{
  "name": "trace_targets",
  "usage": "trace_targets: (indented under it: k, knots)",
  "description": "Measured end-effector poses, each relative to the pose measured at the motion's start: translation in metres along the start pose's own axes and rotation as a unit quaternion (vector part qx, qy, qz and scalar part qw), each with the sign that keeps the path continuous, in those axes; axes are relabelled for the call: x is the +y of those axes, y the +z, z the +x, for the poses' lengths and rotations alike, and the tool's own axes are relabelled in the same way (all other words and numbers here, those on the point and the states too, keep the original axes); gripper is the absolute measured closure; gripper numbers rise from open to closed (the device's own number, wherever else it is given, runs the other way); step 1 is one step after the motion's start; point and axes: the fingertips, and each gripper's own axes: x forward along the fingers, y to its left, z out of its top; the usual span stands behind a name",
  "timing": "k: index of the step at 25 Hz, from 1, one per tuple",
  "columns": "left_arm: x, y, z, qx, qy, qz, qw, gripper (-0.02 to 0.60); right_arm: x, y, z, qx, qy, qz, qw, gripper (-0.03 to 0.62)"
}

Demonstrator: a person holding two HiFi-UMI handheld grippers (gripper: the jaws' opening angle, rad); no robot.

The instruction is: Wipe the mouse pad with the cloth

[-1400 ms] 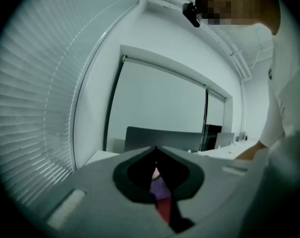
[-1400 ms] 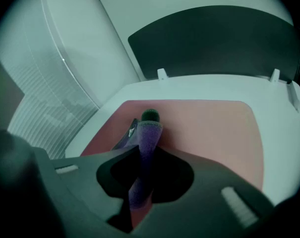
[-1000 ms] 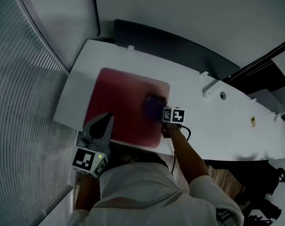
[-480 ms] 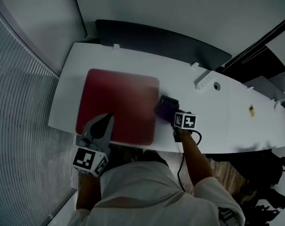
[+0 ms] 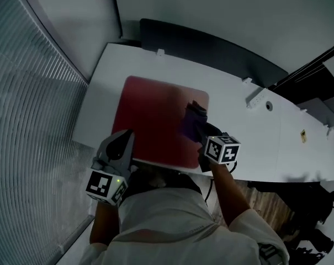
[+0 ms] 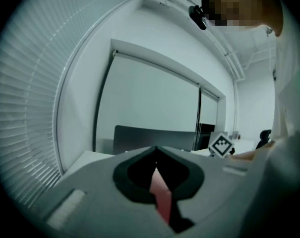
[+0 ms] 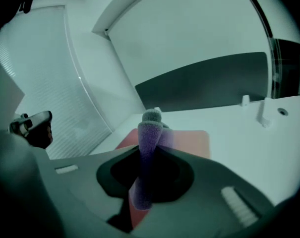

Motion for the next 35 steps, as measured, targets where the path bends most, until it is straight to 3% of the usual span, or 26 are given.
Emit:
trace_targets:
  k: [4, 9, 12, 15, 19, 23, 35]
  knots:
    - [0.046, -0.008, -0.039, 0.003, 0.033, -0.008, 0.9994, 0.58, 0.097, -0.005, 0.063, 0.018, 0.082, -0.003, 0.996, 0.546]
    - [0.092, -0.012, -0.092, 0.009, 0.081, -0.018, 0.9965, 0.58, 0.212, -0.029, 0.133, 0.07, 0.168, -0.004, 0.983, 0.546]
    - [0.12, -0.021, -0.118, 0.015, 0.1, -0.027, 0.9945, 0.58, 0.261, -0.056, 0.177, 0.109, 0.188, -0.002, 0.976, 0.546]
    - [0.138, -0.031, -0.137, 0.023, 0.112, -0.032, 0.993, 0.58, 0.281, -0.083, 0.22, 0.144, 0.171, -0.008, 0.975, 0.546]
    - [0.145, -0.04, -0.14, 0.026, 0.1, -0.035, 0.9941, 0.58, 0.268, -0.108, 0.25, 0.167, 0.124, -0.017, 0.978, 0.546]
    - [0.139, -0.04, -0.126, 0.027, 0.08, -0.037, 0.9957, 0.58, 0.238, -0.113, 0.243, 0.17, 0.096, -0.003, 0.981, 0.546]
    - [0.057, -0.028, -0.036, 0.03, -0.024, -0.016, 0.9991, 0.58, 0.09, -0.116, 0.147, 0.158, 0.021, 0.028, 0.987, 0.546]
